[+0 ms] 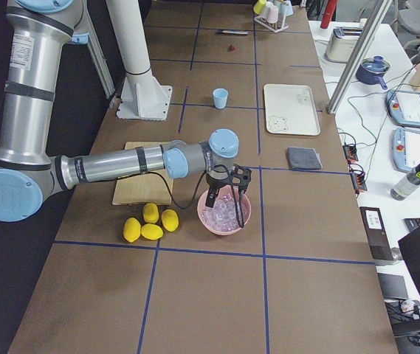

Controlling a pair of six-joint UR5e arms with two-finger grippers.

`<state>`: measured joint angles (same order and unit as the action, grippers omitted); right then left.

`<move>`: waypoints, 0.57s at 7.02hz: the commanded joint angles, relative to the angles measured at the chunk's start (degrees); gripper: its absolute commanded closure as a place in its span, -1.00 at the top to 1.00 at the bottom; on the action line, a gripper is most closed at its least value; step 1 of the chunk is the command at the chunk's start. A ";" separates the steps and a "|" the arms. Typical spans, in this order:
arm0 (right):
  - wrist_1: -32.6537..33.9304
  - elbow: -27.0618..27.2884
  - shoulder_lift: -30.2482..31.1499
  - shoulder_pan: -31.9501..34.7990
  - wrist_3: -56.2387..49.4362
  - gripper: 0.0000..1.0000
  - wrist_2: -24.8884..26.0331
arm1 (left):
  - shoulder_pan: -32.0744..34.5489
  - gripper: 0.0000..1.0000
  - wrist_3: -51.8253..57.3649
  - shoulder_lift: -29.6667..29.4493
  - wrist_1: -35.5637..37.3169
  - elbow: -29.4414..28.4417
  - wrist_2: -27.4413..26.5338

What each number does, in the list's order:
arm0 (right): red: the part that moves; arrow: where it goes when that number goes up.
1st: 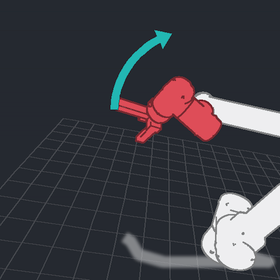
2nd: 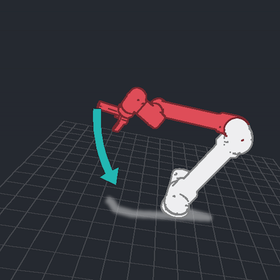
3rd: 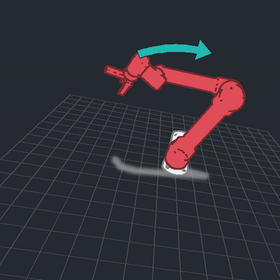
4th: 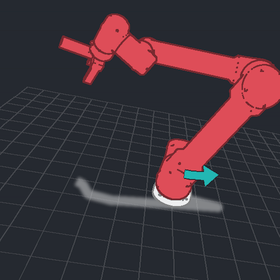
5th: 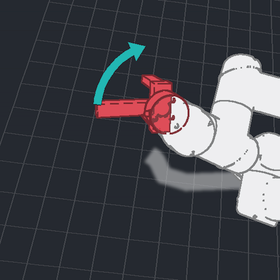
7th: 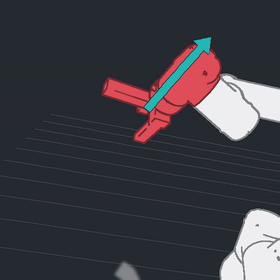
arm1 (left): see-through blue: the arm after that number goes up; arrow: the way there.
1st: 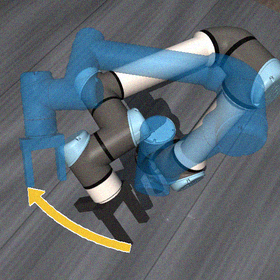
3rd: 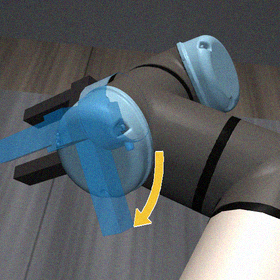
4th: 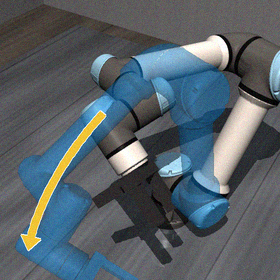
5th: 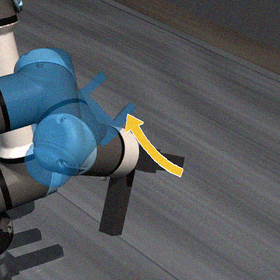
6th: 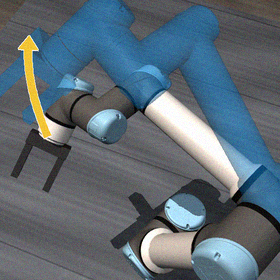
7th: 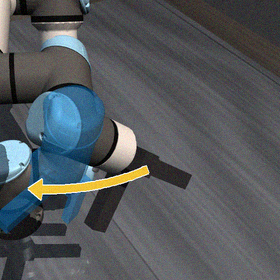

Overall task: Mash ice and strawberries in cup
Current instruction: 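Lower the right gripper into the pink ice bowl and grasp a cube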

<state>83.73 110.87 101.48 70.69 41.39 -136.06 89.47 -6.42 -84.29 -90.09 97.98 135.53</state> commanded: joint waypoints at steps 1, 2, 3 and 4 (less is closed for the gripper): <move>-1.99 -0.22 0.12 -1.34 8.18 0.88 4.55 | 0.00 1.00 0.00 0.00 0.00 0.11 0.00; -5.39 -0.91 0.21 -1.78 14.62 0.85 5.44 | 0.00 1.00 0.00 0.00 0.00 0.11 0.00; -9.68 -1.01 0.13 -3.87 22.95 0.87 7.45 | 0.00 1.00 0.00 0.00 0.00 0.11 0.00; -10.16 -1.97 -0.14 -6.41 28.17 0.82 8.69 | 0.00 1.00 0.09 -0.17 -0.35 0.11 -0.09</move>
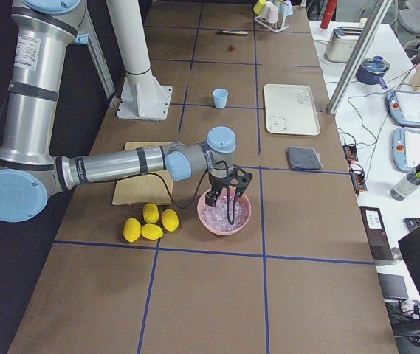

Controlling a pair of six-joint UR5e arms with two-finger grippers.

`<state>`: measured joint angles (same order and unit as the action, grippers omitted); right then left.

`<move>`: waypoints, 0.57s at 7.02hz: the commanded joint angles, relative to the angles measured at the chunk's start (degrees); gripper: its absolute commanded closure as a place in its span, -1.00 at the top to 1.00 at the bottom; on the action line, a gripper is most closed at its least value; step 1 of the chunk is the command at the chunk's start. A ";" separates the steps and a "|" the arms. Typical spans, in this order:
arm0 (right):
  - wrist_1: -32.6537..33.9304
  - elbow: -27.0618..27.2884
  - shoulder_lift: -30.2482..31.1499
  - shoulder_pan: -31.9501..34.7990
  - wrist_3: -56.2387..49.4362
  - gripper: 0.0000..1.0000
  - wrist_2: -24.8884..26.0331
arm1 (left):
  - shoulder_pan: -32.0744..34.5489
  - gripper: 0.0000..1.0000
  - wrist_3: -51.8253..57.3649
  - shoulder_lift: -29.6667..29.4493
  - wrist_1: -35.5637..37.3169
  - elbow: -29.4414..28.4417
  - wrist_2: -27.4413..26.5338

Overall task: Mash ice and strawberries in cup
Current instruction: 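Lower the right gripper into the pink ice bowl and grasp a cube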

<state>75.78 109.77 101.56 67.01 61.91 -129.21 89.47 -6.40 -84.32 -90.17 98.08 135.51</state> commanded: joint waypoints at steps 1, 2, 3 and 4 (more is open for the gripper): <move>-2.83 -1.30 -0.30 -4.33 12.66 0.81 2.55 | 0.00 1.00 -0.02 0.03 -1.84 0.01 -0.07; -4.14 -1.48 -0.22 -5.22 14.37 0.81 3.43 | 0.00 1.00 -0.02 0.04 -2.03 0.01 -0.07; -4.24 -2.62 -0.13 -5.23 14.38 0.81 3.61 | 0.00 1.00 -0.02 0.04 -2.03 0.44 -0.07; -4.24 -3.32 -0.13 -5.40 14.38 0.81 4.74 | 0.00 1.00 -0.02 0.04 -2.03 0.88 -0.07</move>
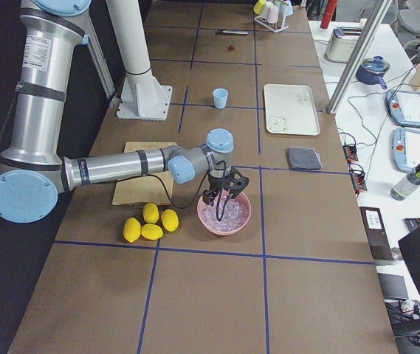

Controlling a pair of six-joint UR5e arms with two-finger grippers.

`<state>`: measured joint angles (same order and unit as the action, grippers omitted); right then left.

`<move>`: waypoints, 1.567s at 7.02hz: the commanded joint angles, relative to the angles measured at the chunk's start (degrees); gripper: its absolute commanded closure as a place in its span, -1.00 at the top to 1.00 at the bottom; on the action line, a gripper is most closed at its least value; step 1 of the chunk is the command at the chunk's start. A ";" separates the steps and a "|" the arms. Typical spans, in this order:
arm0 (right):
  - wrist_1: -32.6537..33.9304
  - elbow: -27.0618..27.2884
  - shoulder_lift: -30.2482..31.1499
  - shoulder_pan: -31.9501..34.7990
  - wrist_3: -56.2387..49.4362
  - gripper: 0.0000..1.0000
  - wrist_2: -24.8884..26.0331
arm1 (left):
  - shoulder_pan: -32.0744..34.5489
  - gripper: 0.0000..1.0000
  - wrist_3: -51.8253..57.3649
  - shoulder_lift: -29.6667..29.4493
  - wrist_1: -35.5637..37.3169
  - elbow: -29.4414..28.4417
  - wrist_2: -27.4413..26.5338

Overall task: Mash ice and strawberries in cup
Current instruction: 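Lower the right gripper into the pink ice bowl and grasp a cube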

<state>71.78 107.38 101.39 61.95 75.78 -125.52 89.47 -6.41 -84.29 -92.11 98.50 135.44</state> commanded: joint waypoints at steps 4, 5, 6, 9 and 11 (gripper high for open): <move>-0.24 -2.09 -0.14 -0.61 0.86 0.67 1.51 | 0.00 1.00 0.00 0.00 -0.09 1.34 -0.18; -0.24 -2.17 -0.14 -1.13 2.08 0.66 1.51 | 0.00 1.00 0.00 0.18 0.00 1.69 -0.26; -0.24 -2.17 -0.14 -1.57 2.27 0.64 1.68 | 0.00 1.00 0.00 0.62 0.00 2.13 -0.35; -0.15 -3.13 -1.72 -1.92 2.53 0.59 2.91 | 0.00 1.00 0.00 0.62 -0.09 2.40 -0.44; -0.33 -4.80 -2.77 -1.84 2.45 0.55 3.80 | 0.00 1.00 0.00 0.62 -0.09 2.48 -0.44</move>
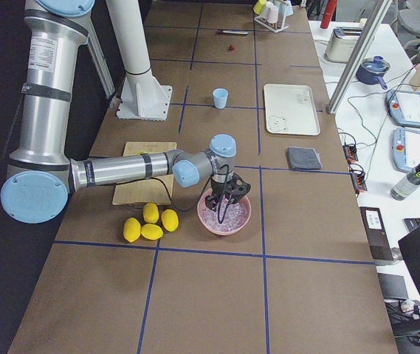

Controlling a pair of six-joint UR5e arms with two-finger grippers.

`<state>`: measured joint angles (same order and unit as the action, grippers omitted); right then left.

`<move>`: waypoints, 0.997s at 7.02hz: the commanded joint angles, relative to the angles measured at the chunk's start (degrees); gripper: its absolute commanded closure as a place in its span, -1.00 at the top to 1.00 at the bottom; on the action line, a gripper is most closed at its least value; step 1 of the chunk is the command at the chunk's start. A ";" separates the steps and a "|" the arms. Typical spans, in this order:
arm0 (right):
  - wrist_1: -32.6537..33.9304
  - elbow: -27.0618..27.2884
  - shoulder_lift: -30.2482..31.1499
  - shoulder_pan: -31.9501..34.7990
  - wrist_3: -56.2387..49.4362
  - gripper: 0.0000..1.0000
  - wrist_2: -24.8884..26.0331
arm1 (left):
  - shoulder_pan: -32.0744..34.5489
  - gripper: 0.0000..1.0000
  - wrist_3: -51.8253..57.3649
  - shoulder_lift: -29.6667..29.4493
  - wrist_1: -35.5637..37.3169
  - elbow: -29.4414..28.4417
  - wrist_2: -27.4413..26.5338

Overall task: Mash ice and strawberries in cup
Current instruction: 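Lower the right gripper into the pink ice bowl and grasp a cube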

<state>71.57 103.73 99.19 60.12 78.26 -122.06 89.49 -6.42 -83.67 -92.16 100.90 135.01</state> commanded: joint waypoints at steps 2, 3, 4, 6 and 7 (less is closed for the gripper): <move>-0.03 -1.17 -0.57 -0.01 0.14 0.33 0.33 | -0.01 1.00 0.00 0.00 -0.04 0.09 -0.01; -0.11 -0.99 -0.66 -0.01 2.49 -0.19 0.25 | 0.07 1.00 0.00 0.00 -0.04 0.09 -0.01; -0.12 -0.73 -0.83 -0.01 3.21 -0.70 0.25 | -0.01 1.00 0.00 0.00 0.05 0.18 -0.01; -0.12 0.23 -0.84 0.08 3.13 -1.00 0.16 | 0.07 1.00 0.00 0.00 0.05 0.18 -0.01; 0.06 2.42 -0.75 0.25 3.13 -1.00 0.24 | -0.01 1.00 0.00 0.00 0.05 0.26 -0.01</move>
<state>71.49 104.13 98.37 60.22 81.36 -121.88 89.50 -6.42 -83.67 -92.14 101.10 135.00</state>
